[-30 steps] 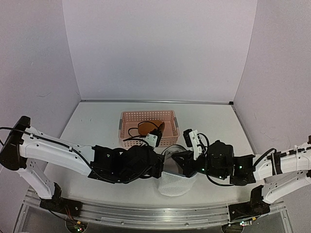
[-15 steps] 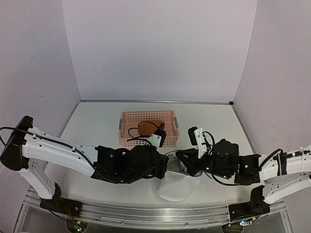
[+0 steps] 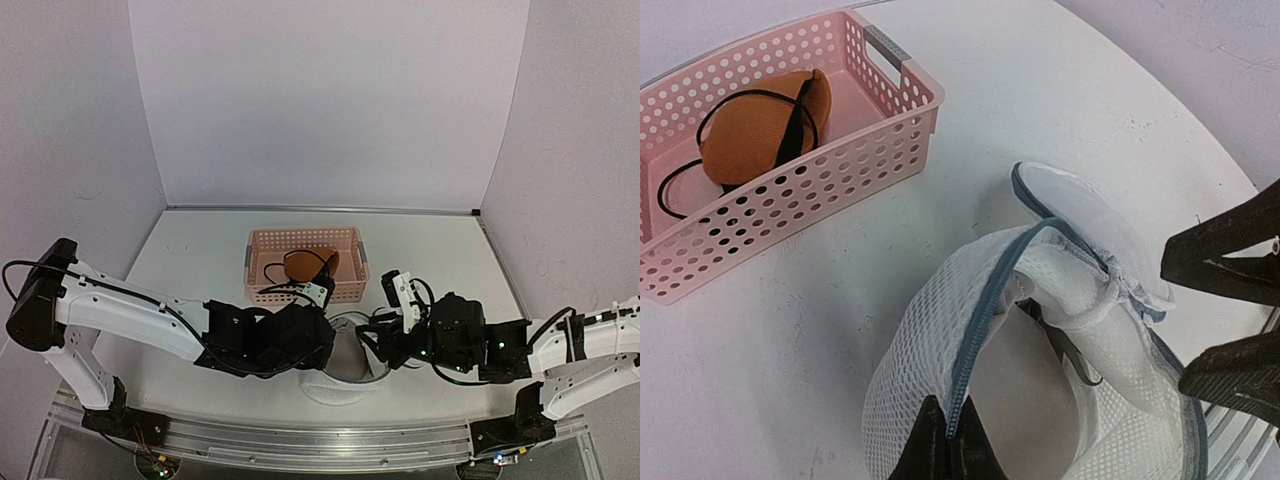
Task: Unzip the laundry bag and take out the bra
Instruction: Pick up the bra from the laundry bag.
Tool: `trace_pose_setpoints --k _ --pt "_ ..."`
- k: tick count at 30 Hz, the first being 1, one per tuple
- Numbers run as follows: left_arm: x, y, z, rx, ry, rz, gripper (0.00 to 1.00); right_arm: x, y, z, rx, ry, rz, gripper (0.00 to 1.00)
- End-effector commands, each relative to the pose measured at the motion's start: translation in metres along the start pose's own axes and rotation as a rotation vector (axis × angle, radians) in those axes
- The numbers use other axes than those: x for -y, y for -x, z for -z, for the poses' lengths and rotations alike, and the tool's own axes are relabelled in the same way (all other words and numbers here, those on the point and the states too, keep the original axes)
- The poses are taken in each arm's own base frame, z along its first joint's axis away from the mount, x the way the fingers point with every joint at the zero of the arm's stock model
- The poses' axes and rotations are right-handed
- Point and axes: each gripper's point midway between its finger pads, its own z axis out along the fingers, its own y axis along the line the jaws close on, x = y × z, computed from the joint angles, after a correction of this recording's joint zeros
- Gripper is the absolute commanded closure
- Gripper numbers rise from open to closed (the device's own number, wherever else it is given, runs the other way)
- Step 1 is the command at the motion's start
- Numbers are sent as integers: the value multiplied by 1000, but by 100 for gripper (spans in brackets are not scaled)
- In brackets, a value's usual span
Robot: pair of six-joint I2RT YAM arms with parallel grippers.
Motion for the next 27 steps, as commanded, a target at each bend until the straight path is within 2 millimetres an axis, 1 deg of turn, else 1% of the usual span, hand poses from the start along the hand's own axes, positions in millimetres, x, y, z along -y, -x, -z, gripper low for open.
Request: trace_pose_setpoints --k 1,4,7,12,16,22,24,27 --pt "-4 9 9 49 25 -7 100 -19 14 2 7 73 -9 59" --pt "1 11 13 74 30 -41 100 -30 0 -1 -67 133 -17 55" --pt "8 12 17 107 53 -99 100 -35 -13 -4 -135 137 -30 50" --pt "14 11 20 135 67 -133 100 -25 -28 -13 -192 46 -74 39" --pt "15 9 21 149 73 -138 100 -18 -37 -23 -209 -11 -112 35" --pt "18 6 22 154 73 -150 100 -23 -52 -40 -254 -8 -157 32" --pt "19 6 22 154 71 -152 100 -24 -55 -46 -264 -12 -168 29" --pt "22 5 22 154 63 -152 100 -26 -60 -55 -279 -15 -178 28"
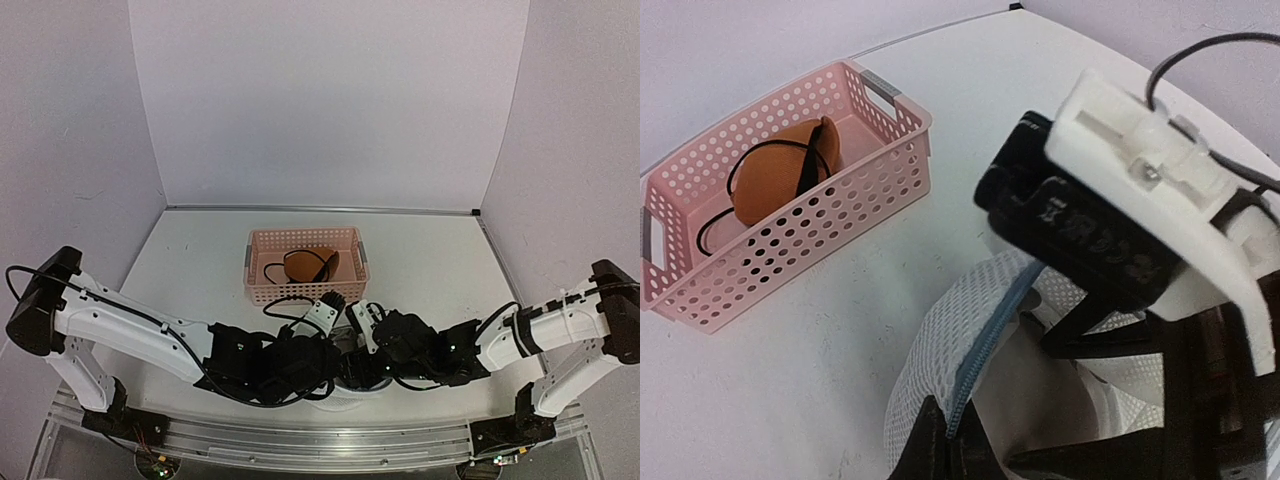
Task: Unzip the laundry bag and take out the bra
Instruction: Pick up the bra from the laundry bag.
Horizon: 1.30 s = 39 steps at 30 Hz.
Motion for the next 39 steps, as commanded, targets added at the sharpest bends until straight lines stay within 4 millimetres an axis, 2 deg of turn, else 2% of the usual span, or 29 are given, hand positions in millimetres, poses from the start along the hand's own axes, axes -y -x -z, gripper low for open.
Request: trace_pose_setpoints --k 1,8,13,20,31,39 --pt "6 13 3 55 -2 25 100 -20 22 -10 51 43 -58 27" --pt "13 8 3 51 -23 16 100 -19 21 -33 65 22 -83 29" --pt "15 8 4 55 -30 8 100 -21 24 -43 80 17 -82 54" --pt "12 8 7 60 -26 11 100 -21 28 -40 105 25 -80 100" --pt "9 -2 1 43 4 -13 100 -20 33 -7 151 72 -75 100" --pt "-1 -9 -5 31 74 9 100 -25 25 19 148 150 -22 100"
